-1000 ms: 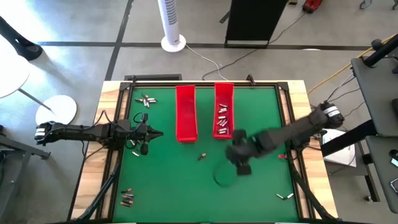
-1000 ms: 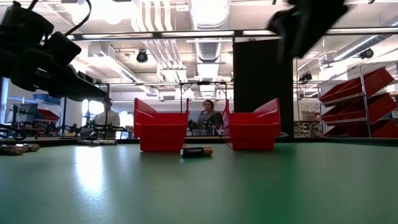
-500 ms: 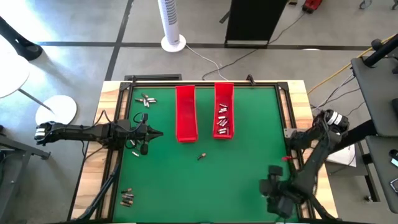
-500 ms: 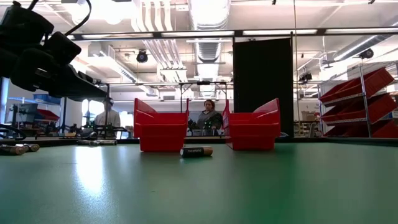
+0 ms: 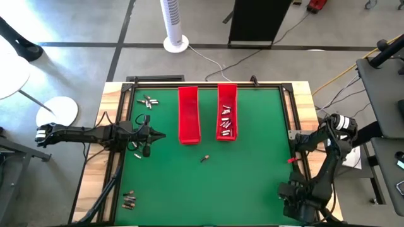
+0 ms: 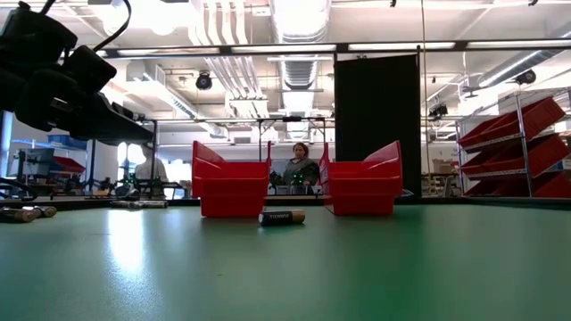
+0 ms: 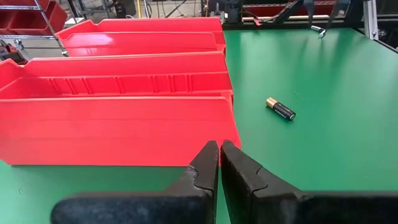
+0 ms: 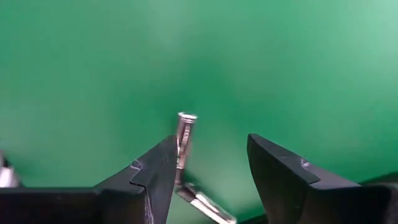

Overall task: Sort batteries
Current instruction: Put the silver battery into the right red bin

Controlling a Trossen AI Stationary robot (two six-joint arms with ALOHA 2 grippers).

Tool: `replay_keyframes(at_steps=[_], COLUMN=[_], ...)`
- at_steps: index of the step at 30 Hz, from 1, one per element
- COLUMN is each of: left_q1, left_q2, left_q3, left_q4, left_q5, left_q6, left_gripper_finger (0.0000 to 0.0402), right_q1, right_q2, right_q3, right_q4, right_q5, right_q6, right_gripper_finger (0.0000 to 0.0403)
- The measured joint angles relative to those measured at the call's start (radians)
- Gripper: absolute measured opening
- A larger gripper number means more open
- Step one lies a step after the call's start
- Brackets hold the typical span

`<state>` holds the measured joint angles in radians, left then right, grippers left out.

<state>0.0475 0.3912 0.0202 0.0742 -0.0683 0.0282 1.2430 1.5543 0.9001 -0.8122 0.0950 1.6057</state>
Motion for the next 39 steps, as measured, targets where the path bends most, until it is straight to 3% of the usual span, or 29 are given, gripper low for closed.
replay_keyframes(at_steps=[12, 25, 39], left_q1=[0.0, 0.0, 0.0], left_q2=[0.0, 0.0, 0.0], left_q3=[0.0, 0.0, 0.0], left_q4=[0.0, 0.0, 0.0], left_q5=[0.0, 0.0, 0.0], left_q6=[0.0, 0.0, 0.0], left_gripper_finger=[0.0, 0.0, 0.0], right_q1=[-0.002, -0.008, -0.186], right_q2=[0.033, 0.08, 0.082], right_q3=[-0.034, -0.034, -0.036], right_q4=[0.077, 0.122, 0.175], right_q5=[-0.021, 0.021, 0.133], right_q6=[0.022, -0.016, -0.296], right_gripper_finger=[0.0148, 0.002, 0.0018])
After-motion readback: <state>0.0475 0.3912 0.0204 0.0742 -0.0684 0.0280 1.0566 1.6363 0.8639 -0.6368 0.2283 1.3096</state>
